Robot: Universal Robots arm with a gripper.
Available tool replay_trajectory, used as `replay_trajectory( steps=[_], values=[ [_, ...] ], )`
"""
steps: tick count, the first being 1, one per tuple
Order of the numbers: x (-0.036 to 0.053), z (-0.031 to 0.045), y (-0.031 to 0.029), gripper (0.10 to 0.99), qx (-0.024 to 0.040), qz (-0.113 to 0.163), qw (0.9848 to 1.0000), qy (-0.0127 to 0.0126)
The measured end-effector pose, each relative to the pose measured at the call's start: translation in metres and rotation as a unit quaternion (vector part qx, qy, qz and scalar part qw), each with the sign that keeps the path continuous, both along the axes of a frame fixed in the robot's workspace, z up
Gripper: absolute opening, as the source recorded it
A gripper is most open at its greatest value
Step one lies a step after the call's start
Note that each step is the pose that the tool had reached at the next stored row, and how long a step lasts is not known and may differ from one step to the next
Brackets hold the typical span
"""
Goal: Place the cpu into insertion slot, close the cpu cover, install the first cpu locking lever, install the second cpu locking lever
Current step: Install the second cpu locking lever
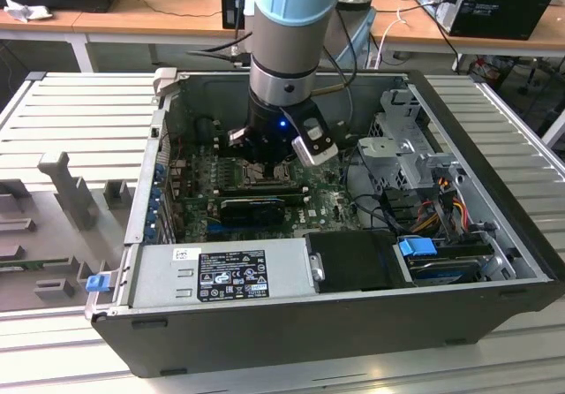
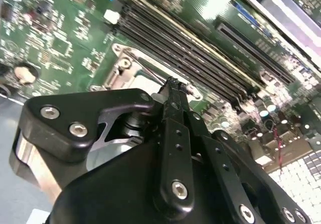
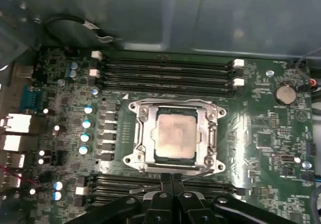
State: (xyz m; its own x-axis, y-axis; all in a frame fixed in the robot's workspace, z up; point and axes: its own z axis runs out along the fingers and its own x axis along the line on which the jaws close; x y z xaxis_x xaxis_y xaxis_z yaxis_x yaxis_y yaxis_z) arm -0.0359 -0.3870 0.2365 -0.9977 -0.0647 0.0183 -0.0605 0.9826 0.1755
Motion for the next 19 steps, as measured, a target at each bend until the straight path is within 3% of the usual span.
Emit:
replay_trajectory(
  steps=[2, 6, 10, 16, 19],
  values=[
    [-0.0062, -0.0033, -0.0001, 0.106, 0.0006, 0.004, 1.0, 0.0001],
    [-0.0088, -0.0142, -0.0001, 0.106, 0.0011, 0.008, 1.0, 0.0001],
    [-0.0179, -0.0167, -0.0018, 0.106, 0.0163, 0.01, 0.9998, 0.0],
    [-0.026, -0.017, -0.0089, 0.106, 0.0272, 0.011, 0.9996, -0.0001],
    [-0.0272, -0.0172, -0.0137, 0.106, 0.0356, 0.011, 0.9993, -0.0002]
  ],
)
